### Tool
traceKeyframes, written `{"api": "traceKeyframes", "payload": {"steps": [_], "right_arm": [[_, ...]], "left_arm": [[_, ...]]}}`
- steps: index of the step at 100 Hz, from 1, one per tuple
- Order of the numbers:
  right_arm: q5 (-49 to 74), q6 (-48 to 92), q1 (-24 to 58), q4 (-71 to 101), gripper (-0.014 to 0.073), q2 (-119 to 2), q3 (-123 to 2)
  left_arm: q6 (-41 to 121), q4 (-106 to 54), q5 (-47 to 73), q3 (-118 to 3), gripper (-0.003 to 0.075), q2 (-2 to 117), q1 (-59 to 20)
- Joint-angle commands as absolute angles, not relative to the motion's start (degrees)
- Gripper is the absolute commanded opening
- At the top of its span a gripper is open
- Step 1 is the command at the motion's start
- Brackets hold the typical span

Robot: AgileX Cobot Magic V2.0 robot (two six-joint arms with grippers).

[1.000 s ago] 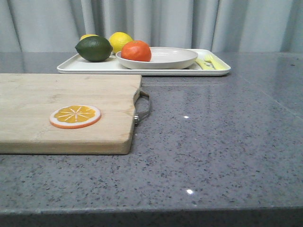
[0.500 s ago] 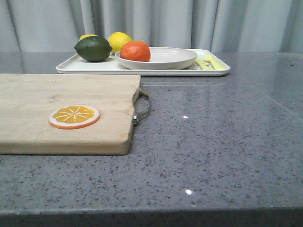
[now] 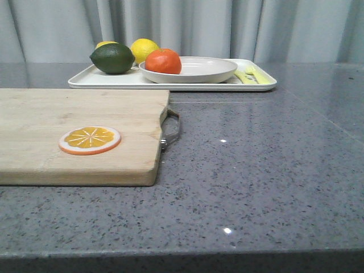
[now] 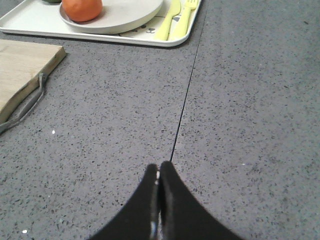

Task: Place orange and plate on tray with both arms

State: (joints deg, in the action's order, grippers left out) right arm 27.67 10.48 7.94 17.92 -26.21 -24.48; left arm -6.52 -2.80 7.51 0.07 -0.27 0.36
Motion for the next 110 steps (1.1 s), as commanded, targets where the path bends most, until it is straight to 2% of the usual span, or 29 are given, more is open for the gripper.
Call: {"api": "traceKeyframes", "payload": {"steps": [1, 77, 98, 110], "right_arm": [[23.8, 11.07, 7.89, 18.37, -0.0068, -26.31, -26.0], [22.52, 11.07, 7.89, 18.3, -0.0068, -25.58, -26.0], [16.15, 10.82, 7.83, 16.85, -0.0068, -21.47, -22.05], [9.12, 5.52, 7.65, 13.18, -0.0068, -18.56, -17.11]], "left_arm": [[-6.43, -3.37, 2.82, 1.29, -0.0018, -1.96, 0.53], [-6.43, -3.37, 2.82, 1.29, -0.0019, -1.96, 0.53], [-6.43, -3.37, 2.82, 1.29, -0.0019, -1.96, 0.53], [-6.43, -3.37, 2.82, 1.29, -0.0018, -1.96, 0.53]]}}
